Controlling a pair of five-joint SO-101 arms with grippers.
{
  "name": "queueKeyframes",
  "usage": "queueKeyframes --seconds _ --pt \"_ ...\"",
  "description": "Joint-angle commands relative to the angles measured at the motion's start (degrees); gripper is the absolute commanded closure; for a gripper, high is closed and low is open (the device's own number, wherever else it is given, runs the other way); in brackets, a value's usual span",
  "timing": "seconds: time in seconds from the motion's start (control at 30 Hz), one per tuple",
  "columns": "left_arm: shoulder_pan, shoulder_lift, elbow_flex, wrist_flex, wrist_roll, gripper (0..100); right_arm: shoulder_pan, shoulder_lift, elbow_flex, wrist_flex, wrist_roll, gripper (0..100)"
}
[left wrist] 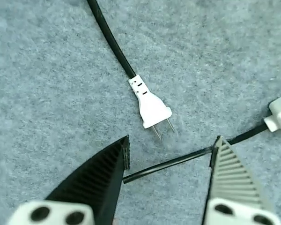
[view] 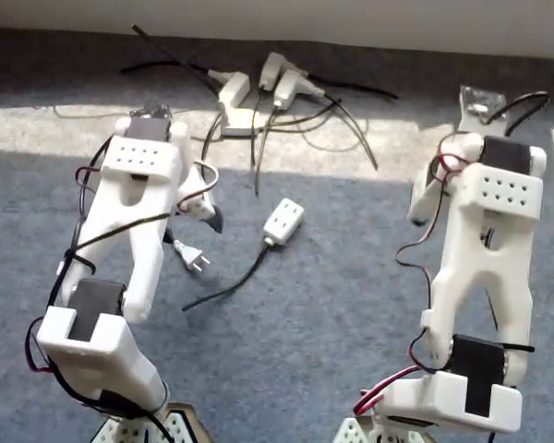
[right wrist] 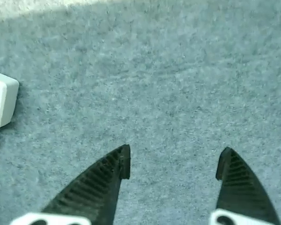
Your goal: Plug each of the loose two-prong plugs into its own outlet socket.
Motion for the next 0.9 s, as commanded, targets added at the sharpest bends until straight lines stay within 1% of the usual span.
queueKeyframes --seconds 0.0,0.07,0.23,0.57,0.63,0.7,0.77,0.87 --pt "0.31 -2.95 5.23 -8.18 0.79 72 0.75 -2.95 3.91 -4.26 -3.08 70.9" --pt "0.22 -2.95 5.67 -10.11 0.97 72 0.75 -2.95 5.49 -6.20 -3.16 70.9" --pt "0.57 -2.86 7.08 -10.99 6.77 72 0.84 -2.95 7.96 -9.10 -3.08 70.9" --pt "-0.04 -2.95 14.46 -19.78 15.47 72 0.31 -2.95 15.16 -17.10 -3.43 70.9" --pt "0.13 -2.95 15.96 -22.42 17.05 72 -0.75 -2.95 16.75 -18.42 -4.66 70.9" --pt "0.22 -2.95 17.45 -24.70 18.02 72 -2.07 -2.95 18.42 -19.47 -6.86 70.9" --pt "0.22 -2.95 18.68 -26.37 18.02 72 -3.74 -2.95 19.30 -20.00 -7.38 70.9" --pt "0.22 -2.95 19.82 -26.29 17.93 72 -4.70 -2.95 19.65 -20.00 -7.38 70.9"
